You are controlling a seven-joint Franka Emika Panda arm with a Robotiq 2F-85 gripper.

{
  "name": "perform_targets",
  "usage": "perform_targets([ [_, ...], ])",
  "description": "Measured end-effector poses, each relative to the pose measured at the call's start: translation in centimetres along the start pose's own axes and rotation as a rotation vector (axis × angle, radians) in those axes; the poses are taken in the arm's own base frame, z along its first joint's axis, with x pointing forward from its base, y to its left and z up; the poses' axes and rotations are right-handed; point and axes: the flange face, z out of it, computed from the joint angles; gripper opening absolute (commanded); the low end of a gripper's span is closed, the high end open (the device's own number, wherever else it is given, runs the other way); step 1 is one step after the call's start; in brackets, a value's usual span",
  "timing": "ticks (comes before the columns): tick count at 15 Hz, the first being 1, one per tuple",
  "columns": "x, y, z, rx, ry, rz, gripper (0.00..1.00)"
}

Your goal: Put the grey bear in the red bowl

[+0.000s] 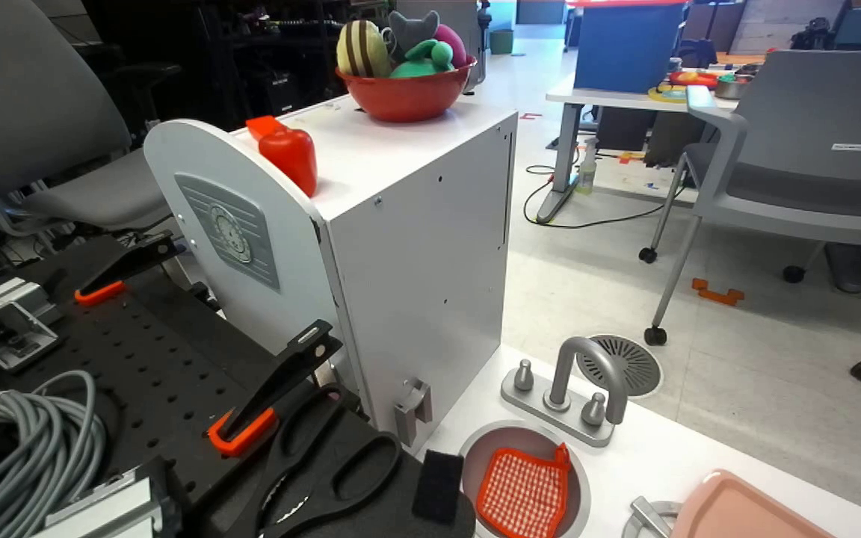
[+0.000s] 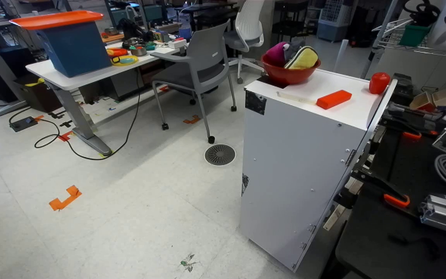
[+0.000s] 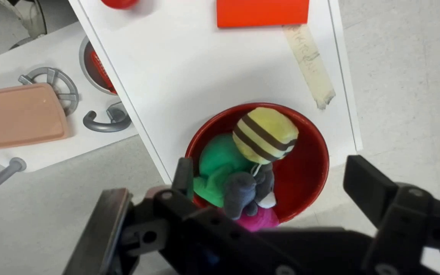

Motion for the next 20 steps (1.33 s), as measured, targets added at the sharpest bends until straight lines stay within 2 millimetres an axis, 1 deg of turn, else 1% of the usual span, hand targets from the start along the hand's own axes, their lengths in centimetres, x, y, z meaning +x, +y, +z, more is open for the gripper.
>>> perform_targets([
  [6,-3.3,0.4,0.6,-0.04,-0.041,-0.025,1.0],
  [11,-5.6,0.4,1.0,-0.084,-0.058,-0.075,1.0],
  [15,-6.7,0.4,1.2,-0.102,-0.049,-0.176,1.0],
  [20,-7.2,0.5,1.2,-0.093,-0.023,-0.249,1.0],
])
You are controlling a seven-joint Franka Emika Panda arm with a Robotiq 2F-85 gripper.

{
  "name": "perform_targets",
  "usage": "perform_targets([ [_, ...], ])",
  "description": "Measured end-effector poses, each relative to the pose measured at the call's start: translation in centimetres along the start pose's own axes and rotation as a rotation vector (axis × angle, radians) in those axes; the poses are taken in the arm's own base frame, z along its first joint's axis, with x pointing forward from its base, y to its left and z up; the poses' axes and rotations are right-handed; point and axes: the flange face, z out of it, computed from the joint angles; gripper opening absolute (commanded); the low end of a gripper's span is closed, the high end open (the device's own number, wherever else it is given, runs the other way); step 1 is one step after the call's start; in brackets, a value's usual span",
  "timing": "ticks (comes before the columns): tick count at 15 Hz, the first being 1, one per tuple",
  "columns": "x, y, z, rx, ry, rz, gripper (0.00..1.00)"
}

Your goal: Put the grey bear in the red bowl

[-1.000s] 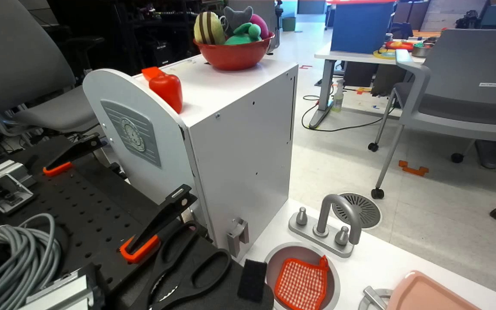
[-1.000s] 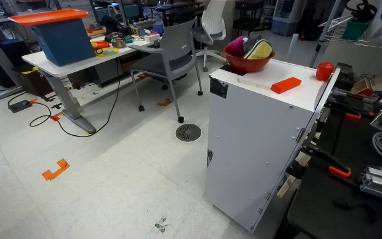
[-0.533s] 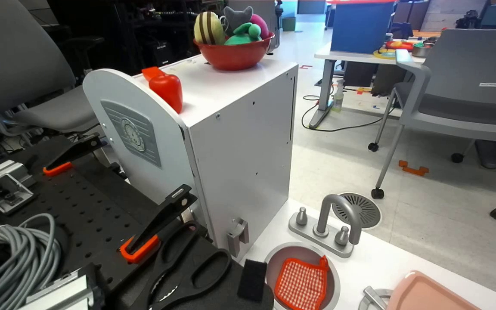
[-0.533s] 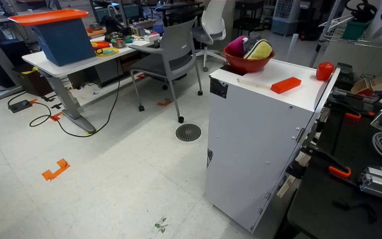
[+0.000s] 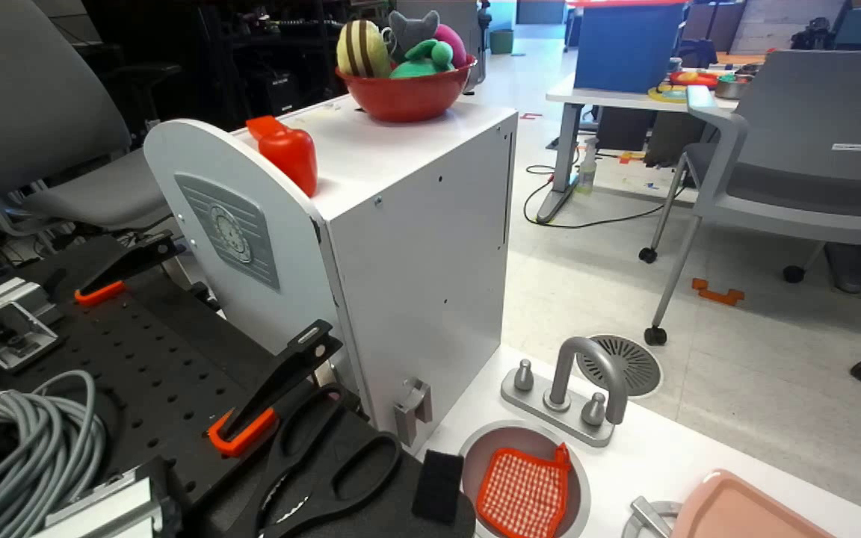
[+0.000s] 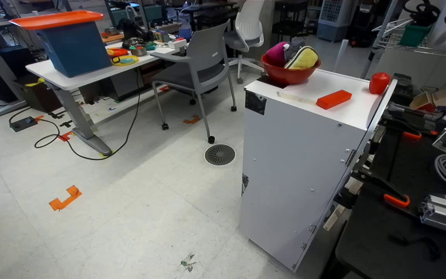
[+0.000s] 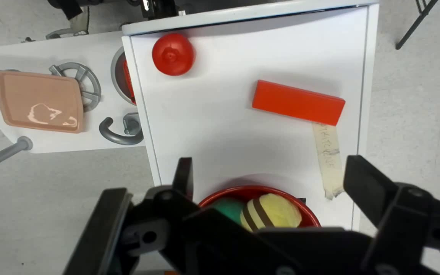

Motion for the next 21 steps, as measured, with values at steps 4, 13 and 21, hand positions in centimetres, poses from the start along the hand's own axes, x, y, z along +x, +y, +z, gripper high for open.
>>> perform_targets([
  [4,-0.19,0.0,0.03,0.002,0.009,-0.013,1.0],
  [13,-0.2,0.0,0.03,0.002,0.009,-0.016,1.0],
  [21,-0.2,0.0,0.03,0.002,0.009,-0.017,1.0],
])
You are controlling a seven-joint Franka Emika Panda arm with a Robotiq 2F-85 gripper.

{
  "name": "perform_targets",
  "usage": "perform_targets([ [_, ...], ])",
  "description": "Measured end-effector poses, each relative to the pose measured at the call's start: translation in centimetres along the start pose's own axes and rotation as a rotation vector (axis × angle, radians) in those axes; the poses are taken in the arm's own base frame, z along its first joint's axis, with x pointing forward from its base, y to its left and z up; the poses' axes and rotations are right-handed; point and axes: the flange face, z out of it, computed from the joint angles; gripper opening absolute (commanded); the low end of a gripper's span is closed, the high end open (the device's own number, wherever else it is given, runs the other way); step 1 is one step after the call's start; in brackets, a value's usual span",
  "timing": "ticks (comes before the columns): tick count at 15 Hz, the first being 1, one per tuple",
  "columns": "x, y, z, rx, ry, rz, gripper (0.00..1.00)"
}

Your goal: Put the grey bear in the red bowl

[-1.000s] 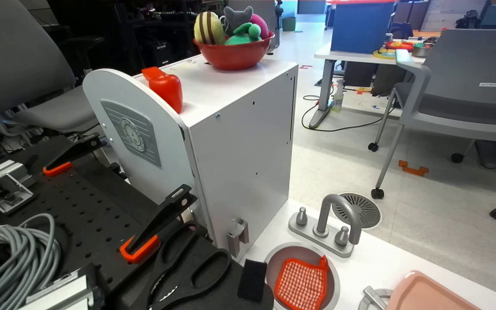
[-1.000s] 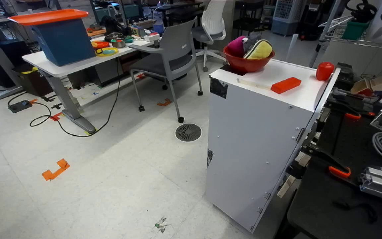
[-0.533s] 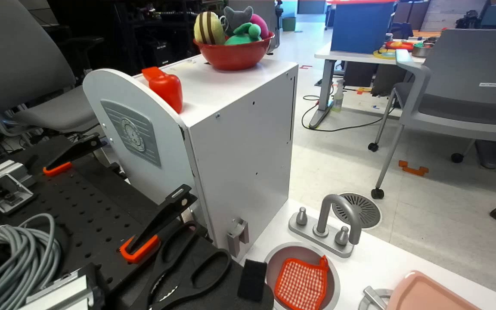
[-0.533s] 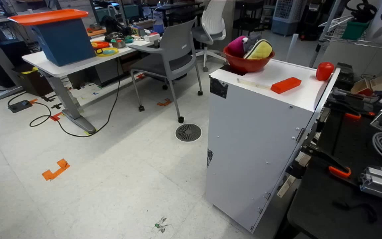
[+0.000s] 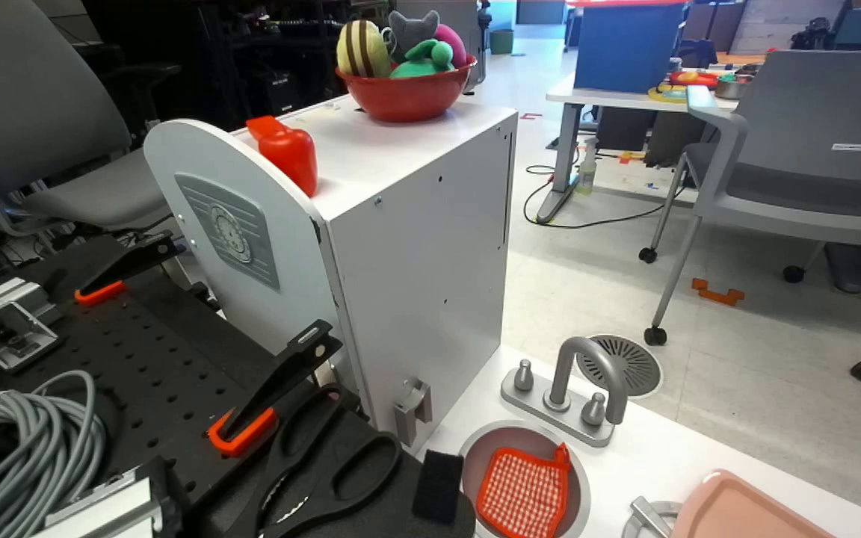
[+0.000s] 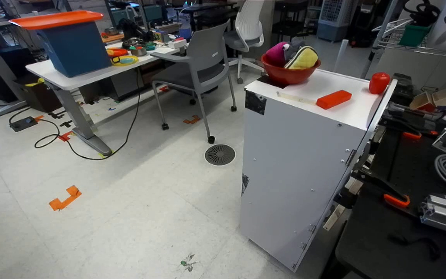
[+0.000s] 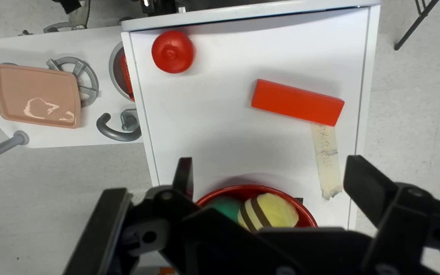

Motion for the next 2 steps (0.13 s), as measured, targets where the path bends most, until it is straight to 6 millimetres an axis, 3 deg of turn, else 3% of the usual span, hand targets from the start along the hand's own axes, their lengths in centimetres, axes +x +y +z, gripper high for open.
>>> perform_targets([
  [2,0.0,0.0,0.0,0.0,0.0,0.0,1.0],
])
